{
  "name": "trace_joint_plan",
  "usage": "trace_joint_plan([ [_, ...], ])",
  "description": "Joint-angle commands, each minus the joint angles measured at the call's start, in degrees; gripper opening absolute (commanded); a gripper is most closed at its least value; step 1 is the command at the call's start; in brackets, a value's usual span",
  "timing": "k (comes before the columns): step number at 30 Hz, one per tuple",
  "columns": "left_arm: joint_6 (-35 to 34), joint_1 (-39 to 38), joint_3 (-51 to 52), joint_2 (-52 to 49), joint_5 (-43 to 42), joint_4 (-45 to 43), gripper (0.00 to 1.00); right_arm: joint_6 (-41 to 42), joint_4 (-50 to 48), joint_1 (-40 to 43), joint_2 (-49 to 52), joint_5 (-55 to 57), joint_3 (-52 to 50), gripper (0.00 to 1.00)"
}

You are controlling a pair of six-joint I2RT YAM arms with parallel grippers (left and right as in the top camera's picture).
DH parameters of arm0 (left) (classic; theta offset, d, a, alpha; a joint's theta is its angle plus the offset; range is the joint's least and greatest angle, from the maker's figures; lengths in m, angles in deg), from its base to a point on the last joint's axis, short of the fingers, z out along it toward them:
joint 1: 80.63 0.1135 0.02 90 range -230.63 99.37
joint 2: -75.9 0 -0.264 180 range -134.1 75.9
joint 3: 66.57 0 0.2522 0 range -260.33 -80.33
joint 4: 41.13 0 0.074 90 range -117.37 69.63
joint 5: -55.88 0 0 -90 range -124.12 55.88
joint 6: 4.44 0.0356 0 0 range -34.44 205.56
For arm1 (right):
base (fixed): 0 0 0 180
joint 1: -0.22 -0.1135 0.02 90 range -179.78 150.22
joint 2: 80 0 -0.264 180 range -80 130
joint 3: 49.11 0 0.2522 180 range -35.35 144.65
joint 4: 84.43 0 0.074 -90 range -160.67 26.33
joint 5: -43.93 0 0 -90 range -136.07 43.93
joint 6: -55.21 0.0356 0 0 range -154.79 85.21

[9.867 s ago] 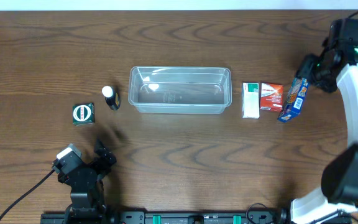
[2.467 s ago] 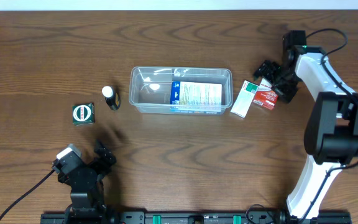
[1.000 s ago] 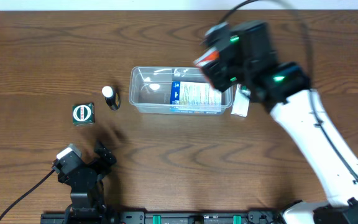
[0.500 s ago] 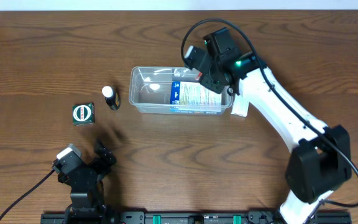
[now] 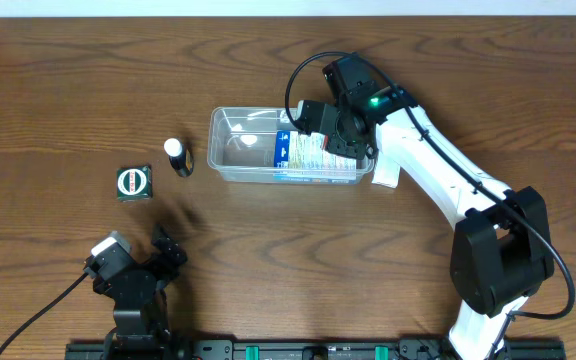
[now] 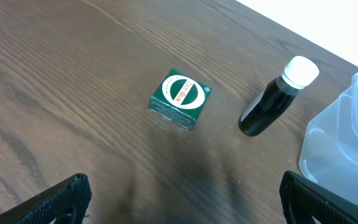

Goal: Pack container
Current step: 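Grasp the red-white box and place it into the container, then return the right gripper and grasp the white-green Panadol box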

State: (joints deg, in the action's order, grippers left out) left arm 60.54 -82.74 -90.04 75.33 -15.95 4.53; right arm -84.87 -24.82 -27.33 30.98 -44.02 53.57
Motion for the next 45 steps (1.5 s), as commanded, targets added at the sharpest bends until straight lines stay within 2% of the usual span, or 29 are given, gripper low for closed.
trace_joint_plan([
  [1, 0.98, -0.28, 1.03, 0.35, 0.52, 0.11, 0.98, -1.42, 0.02, -0.44, 0.72, -0.17, -0.11, 0.62],
  [4, 0.98, -0.28, 1.03, 0.35, 0.52, 0.11, 0.98, -1.40, -0.24, -0.55, 0.72, -0.11, -0.11, 0.73],
  [5, 0.98, -0.28, 1.03, 0.35, 0.52, 0.11, 0.97, -1.38, -0.50, -0.55, 0.72, 0.02, -0.11, 0.90],
  [6, 0.98, -0.28, 1.03, 0.35, 0.52, 0.11, 0.98, -1.36, -0.90, -0.55, 0.72, 0.59, -0.11, 0.97],
  [7, 0.98, -0.28, 1.03, 0.35, 0.52, 0.11, 0.98, -1.09, -1.29, -0.55, 0.68, 1.33, -0.11, 0.99],
  [12, 0.98, -0.28, 1.03, 0.35, 0.52, 0.11, 0.98, -0.20, -2.16, -0.63, -0.39, 5.92, 0.00, 0.96],
  [15, 0.98, -0.28, 1.03, 0.35, 0.52, 0.11, 0.98, 6.71, -3.26, -0.57, -2.05, 9.88, 0.02, 0.95],
  [17, 1.01, -0.28, 1.03, 0.35, 0.52, 0.11, 0.98, 14.80, -3.45, -0.13, -3.52, 10.60, 0.02, 0.92],
  [20, 0.98, -0.28, 1.03, 0.35, 0.52, 0.11, 0.98, 34.91, -2.93, 1.84, -6.19, 9.81, 0.02, 0.93],
  [23, 0.98, -0.28, 1.03, 0.35, 0.52, 0.11, 0.98, 53.24, 0.07, 5.88, -8.81, 4.11, 0.02, 0.85],
  [25, 0.98, -0.28, 1.03, 0.35, 0.52, 0.11, 0.98, 61.07, 1.68, 9.16, -9.53, -2.78, 0.02, 0.84],
  [27, 0.98, -0.28, 1.03, 0.35, 0.52, 0.11, 0.98, 68.08, 3.50, 12.52, -9.49, -9.07, -0.02, 0.96],
  [28, 0.98, -0.28, 1.03, 0.35, 0.52, 0.11, 0.98, 71.14, 4.48, 13.75, -9.27, -10.10, -0.11, 0.96],
  [30, 0.98, -0.28, 1.03, 0.35, 0.52, 0.11, 0.98, 79.23, 7.39, 15.96, -8.76, -8.98, -0.31, 0.83],
  [31, 0.98, -0.28, 1.03, 0.35, 0.52, 0.11, 0.98, 84.08, 8.72, 16.76, -8.41, -7.65, -0.57, 0.80],
  [33, 0.98, -0.28, 1.03, 0.35, 0.52, 0.11, 0.98, 90.68, 9.70, 17.51, -7.80, -5.40, -1.25, 0.82],
  [37, 0.98, -0.28, 1.03, 0.35, 0.52, 0.11, 0.98, 98.18, 8.00, 17.49, -5.81, -3.48, -2.84, 0.81],
  [45, 0.98, -0.28, 1.03, 0.35, 0.52, 0.11, 0.98, 104.08, 5.97, 17.53, 1.66, -2.69, -3.89, 0.85],
])
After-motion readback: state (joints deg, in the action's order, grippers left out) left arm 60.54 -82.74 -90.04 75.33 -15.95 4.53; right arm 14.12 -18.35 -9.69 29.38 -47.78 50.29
